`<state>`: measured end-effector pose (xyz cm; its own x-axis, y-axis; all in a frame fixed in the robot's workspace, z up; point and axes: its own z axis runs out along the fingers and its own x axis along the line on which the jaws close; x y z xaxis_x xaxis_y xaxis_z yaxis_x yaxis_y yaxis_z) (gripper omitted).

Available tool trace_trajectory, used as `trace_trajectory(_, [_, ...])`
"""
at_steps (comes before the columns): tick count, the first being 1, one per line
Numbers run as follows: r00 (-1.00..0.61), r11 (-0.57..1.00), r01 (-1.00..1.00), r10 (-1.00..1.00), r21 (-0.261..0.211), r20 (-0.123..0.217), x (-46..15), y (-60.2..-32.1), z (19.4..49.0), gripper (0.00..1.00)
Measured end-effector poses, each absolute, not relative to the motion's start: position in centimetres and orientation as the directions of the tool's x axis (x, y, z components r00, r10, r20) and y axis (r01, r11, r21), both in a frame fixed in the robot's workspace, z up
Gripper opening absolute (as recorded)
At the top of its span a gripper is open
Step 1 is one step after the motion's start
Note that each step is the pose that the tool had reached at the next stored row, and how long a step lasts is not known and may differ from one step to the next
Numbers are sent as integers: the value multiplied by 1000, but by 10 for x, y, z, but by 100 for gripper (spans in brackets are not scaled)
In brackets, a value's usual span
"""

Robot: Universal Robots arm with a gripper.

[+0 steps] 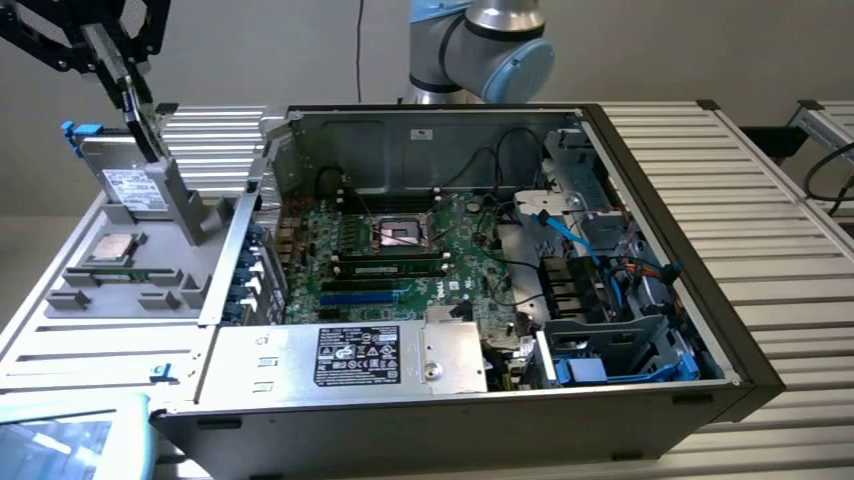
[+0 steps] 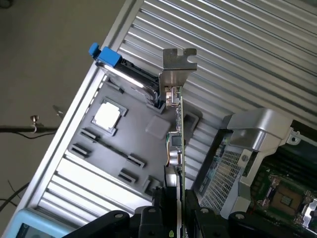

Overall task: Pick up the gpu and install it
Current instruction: 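Pick up the gpu and move the gpu toward the slot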

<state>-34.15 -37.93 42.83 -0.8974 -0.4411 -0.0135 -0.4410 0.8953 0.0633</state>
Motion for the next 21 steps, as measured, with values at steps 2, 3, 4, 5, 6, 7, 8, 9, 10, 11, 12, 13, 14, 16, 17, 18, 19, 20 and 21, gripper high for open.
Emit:
trace_trajectory(2, [-883, 881, -469, -470, 63, -14, -341, -379, 428, 28])
trace_trajectory(3, [-875, 873, -484, -484, 63, -14, -341, -379, 428, 28])
trace_trajectory(4, [-867, 865, -498, -498, 63, -13, -341, -379, 428, 28])
trace_trajectory(5, [-859, 857, -511, -512, 63, -13, -340, -379, 428, 28])
trace_trajectory(6, [-851, 849, -524, -524, 63, -14, -340, -379, 428, 28])
trace_trajectory(7, [-842, 840, -538, -539, 63, -13, -340, -379, 428, 28])
trace_trajectory(8, [-834, 832, -551, -552, 63, -13, -339, -379, 428, 28])
trace_trajectory(9, [-825, 823, -565, -565, 63, -14, -339, -379, 428, 28])
trace_trajectory(10, [-816, 813, -578, -579, 63, -14, -339, -379, 428, 28])
trace_trajectory(11, [-806, 804, -592, -592, 63, -14, -339, -379, 428, 28])
trace_trajectory(12, [-795, 793, -606, -607, 63, -14, -339, -379, 428, 28])
trace_trajectory(13, [-784, 782, -620, -621, 63, -14, -338, -379, 428, 28])
trace_trajectory(14, [-773, 771, -634, -635, 63, -14, -338, -379, 428, 28])
trace_trajectory(16, [-749, 747, -661, -662, 63, -13, -338, -379, 428, 28])
trace_trajectory(17, [-737, 735, -675, -675, 63, -14, -338, -379, 428, 28])
trace_trajectory(18, [-724, 722, -689, -690, 63, -14, -338, -379, 428, 28])
trace_trajectory(19, [-711, 710, -702, -703, 63, -14, -338, -379, 428, 28])
trace_trajectory(20, [-699, 697, -715, -715, 63, -14, -338, -379, 428, 28])
trace_trajectory(21, [-685, 683, -727, -728, 63, -13, -337, -379, 428, 28])
